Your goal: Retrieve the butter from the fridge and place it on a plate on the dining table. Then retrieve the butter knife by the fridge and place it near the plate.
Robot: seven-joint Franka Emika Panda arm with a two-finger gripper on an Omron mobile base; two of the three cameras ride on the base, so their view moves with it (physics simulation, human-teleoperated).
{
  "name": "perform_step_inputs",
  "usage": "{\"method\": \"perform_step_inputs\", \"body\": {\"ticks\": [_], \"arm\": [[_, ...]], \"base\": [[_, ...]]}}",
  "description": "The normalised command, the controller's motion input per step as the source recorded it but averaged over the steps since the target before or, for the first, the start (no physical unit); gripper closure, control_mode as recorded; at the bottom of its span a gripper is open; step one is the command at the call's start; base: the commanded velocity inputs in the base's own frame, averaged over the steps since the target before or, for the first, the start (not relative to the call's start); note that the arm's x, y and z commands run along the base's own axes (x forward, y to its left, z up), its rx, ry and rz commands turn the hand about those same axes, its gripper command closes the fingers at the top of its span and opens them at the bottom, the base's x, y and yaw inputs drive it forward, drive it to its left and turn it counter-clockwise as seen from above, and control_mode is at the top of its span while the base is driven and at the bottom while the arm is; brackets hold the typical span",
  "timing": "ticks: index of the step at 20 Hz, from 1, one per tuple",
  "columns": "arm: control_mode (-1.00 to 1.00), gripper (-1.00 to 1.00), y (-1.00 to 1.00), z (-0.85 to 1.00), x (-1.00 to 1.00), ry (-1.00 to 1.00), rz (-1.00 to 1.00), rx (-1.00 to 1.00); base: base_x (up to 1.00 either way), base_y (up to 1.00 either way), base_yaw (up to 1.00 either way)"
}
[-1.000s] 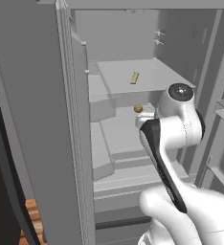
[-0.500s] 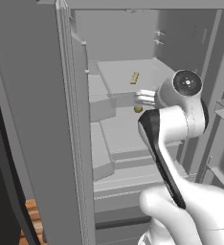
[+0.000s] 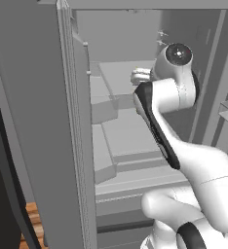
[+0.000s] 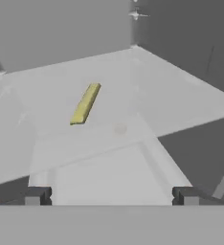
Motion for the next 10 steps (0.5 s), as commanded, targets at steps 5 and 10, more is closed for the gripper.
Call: {"method": "perform_step_inputs", "body": {"ticks": [5, 10], "arm": [[-1.0, -1.0, 0.01, 0.0, 0.96, 0.15, -0.01, -0.01], [-1.0, -1.0, 0.02, 0.0, 0.88, 0.19, -0.01, -0.04]], "base": [[0.0, 0.0, 0.0], [0.0, 0.0, 0.0]]}}
